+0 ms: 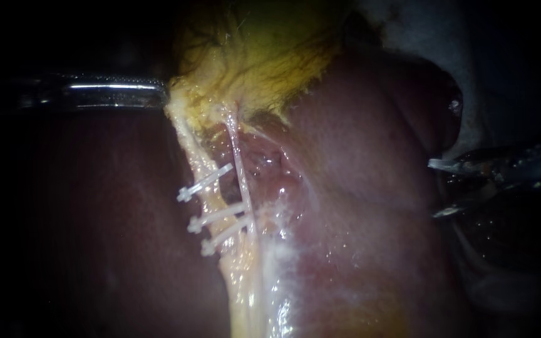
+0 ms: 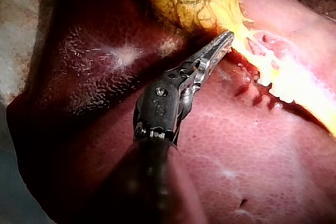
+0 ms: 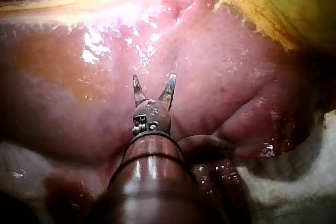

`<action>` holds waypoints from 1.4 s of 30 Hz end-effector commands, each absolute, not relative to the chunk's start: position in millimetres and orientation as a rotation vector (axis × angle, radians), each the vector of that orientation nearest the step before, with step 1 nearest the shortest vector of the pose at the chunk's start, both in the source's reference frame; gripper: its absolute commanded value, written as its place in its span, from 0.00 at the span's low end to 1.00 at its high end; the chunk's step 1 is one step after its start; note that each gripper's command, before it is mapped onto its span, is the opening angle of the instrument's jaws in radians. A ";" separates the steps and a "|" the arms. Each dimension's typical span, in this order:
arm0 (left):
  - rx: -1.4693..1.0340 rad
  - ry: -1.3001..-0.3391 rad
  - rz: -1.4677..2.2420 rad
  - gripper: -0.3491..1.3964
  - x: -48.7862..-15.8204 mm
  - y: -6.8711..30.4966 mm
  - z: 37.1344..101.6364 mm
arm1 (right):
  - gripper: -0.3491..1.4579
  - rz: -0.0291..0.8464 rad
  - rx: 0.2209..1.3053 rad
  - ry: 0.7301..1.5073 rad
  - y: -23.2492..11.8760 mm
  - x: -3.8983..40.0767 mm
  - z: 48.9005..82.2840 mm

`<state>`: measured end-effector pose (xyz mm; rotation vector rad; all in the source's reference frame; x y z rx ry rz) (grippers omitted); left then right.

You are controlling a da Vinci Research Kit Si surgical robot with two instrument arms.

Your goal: Go to the cutting position left tube

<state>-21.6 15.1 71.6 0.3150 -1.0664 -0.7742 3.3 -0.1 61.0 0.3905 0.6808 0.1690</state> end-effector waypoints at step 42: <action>0.311 -1.065 -0.777 0.00 -22.3 15.0 71.7 | 0.92 0.207 0.742 0.960 0.6 17.6 63.0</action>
